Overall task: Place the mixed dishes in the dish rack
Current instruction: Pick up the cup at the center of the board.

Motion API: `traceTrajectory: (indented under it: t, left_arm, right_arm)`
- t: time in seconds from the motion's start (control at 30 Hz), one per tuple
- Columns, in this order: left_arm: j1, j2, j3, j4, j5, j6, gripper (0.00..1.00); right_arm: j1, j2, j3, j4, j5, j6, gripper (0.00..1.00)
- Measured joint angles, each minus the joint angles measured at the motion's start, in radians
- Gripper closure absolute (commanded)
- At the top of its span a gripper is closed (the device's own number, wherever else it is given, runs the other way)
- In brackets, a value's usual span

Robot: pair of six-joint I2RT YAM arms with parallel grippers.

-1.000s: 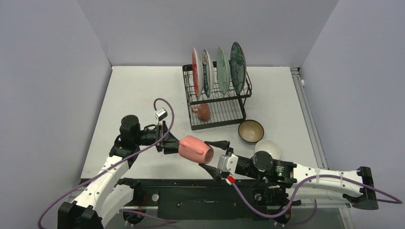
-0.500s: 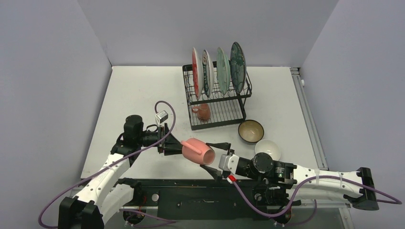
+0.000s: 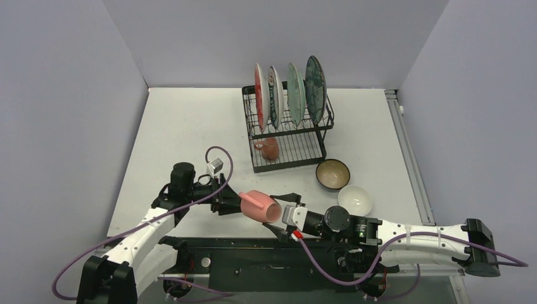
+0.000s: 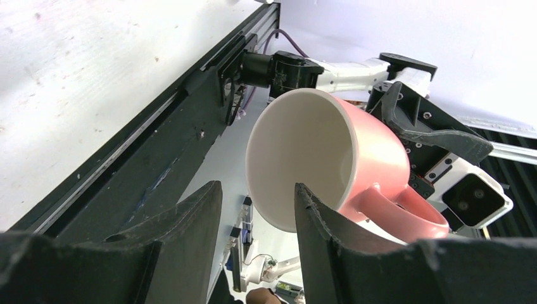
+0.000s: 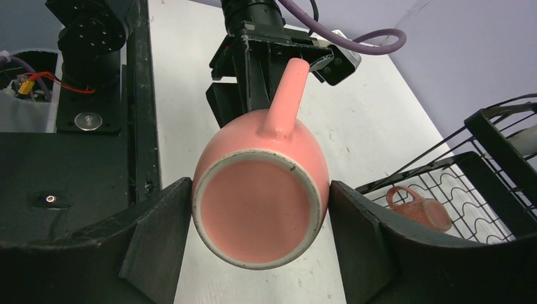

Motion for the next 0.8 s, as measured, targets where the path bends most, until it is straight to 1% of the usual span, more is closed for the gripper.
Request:
traceTrajectory:
  t: [0.47, 0.8]
  left_arm:
    - [-0.023, 0.045, -0.106, 0.007, -0.122, -0.02, 0.58]
    - [-0.041, 0.132, -0.16, 0.079, -0.193, -0.041, 0.56]
  right_arm:
    - [-0.002, 0.06, -0.101, 0.104, 0.002, 0.071, 1.0]
    - [-0.009, 0.135, -0.142, 0.167, 0.008, 0.127, 1.0]
